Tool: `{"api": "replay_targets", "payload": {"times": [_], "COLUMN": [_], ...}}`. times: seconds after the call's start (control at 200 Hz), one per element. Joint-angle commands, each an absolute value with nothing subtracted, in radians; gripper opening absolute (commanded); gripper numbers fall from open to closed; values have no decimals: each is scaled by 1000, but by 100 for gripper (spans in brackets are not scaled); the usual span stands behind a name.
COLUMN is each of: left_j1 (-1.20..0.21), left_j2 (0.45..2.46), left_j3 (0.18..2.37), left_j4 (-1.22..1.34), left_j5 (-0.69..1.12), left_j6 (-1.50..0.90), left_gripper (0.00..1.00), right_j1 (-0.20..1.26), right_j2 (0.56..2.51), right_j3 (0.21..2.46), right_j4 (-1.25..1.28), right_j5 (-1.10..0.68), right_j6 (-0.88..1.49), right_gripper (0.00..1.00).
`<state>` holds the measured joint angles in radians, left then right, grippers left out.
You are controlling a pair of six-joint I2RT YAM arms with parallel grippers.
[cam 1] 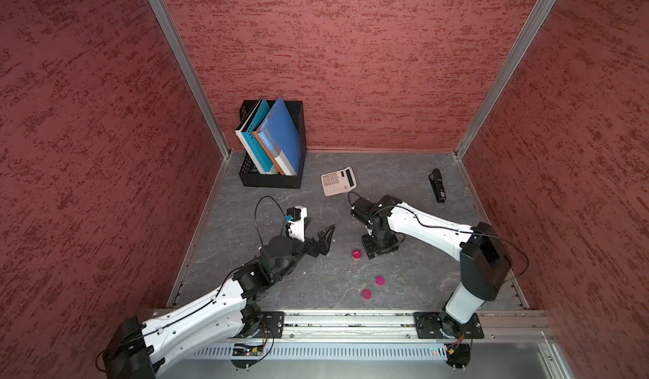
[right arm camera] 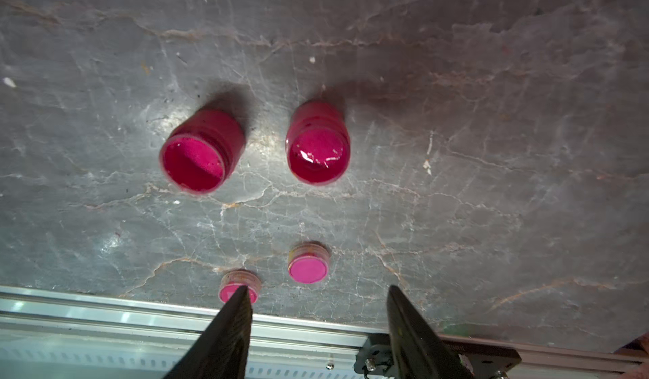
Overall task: Close the paint jar lid
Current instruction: Pick up the paint jar from the center of the board.
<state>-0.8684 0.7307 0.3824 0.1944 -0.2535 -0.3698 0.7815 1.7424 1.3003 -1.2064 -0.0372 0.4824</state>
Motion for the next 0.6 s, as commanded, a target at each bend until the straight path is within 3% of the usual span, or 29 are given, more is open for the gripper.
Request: {"api": "replay_targets", "payload": {"times": [0.0,0.301,0.596], "left_j1": [-863,-862,-862], "left_j2": [698,691,712], "left_j3": [365,365,379], "left_j4": [173,156,154], "left_j5": [-253,-258,-249], "left_j6": [-361,-360,-356], "left_gripper": [100,100,100], "right_j1": [765,730,707], "right_j2": [1777,1859,1871], "right_j3": [1307,1339,1321], "right_j4": [-1125,-1081,-1052], "right_j5": [-54,-71,-82], "right_j6": [482,450,445], "right_gripper": [59,58,48]}}
